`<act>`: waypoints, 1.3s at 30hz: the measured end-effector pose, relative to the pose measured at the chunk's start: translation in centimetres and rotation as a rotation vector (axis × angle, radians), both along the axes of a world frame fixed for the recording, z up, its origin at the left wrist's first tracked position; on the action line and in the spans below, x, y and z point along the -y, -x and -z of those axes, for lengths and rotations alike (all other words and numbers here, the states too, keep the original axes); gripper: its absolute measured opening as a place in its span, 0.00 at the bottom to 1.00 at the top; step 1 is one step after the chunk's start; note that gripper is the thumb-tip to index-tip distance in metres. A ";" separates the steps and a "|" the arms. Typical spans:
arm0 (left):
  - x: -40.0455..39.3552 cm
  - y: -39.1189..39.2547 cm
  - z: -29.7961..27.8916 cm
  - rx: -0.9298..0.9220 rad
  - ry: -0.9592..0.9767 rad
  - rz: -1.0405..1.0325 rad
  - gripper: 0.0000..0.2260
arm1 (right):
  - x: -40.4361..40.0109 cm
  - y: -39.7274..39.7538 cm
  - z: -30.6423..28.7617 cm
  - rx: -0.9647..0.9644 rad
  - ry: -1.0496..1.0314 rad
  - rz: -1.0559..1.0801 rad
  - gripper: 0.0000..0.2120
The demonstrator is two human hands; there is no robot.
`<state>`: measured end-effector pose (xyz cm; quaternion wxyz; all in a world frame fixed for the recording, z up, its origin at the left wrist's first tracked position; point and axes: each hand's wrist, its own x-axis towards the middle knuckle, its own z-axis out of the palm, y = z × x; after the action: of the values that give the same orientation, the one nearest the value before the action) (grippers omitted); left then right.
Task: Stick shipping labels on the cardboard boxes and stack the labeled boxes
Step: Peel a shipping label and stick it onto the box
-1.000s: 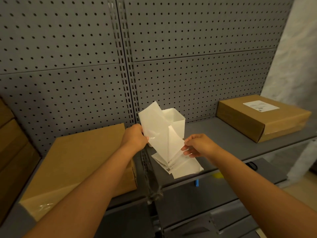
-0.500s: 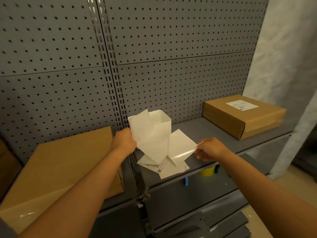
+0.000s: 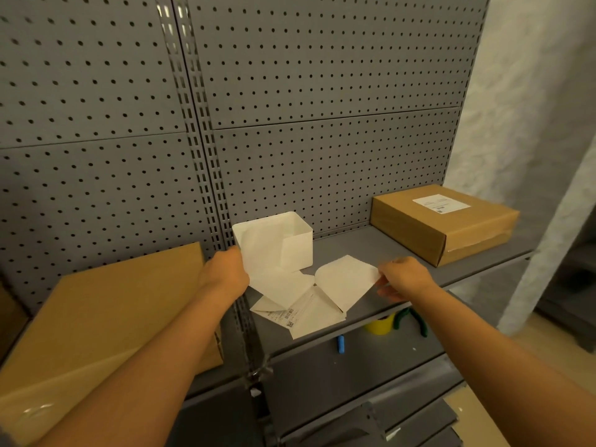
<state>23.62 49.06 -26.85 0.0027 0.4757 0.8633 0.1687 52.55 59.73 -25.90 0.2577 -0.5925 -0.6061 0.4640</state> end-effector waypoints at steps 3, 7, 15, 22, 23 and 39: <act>0.1 0.1 0.0 -0.052 0.026 -0.003 0.08 | 0.1 0.0 -0.3 0.013 -0.071 0.024 0.15; 0.2 -0.1 -0.1 -0.098 0.056 0.000 0.09 | 0.2 0.5 -0.7 -0.016 -0.118 0.002 0.11; 1.0 -2.3 -2.1 0.002 -0.101 -0.019 0.27 | 1.6 3.7 -1.9 -0.178 -0.208 -0.150 0.08; 0.8 -6.8 -5.0 0.314 -0.238 0.313 0.13 | 3.2 6.3 -2.5 -0.201 -0.239 -0.246 0.08; 0.8 -7.5 -5.1 0.374 -0.204 0.343 0.14 | 3.3 6.6 -2.4 -0.206 -0.242 -0.255 0.07; 0.2 -8.4 -3.0 0.501 -0.291 0.156 0.07 | 3.5 6.8 -1.2 -0.171 -0.247 -0.413 0.10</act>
<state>32.01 48.89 -23.89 0.1605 0.4797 0.7633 0.4020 45.80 56.20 -24.67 0.2780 -0.3787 -0.7423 0.4778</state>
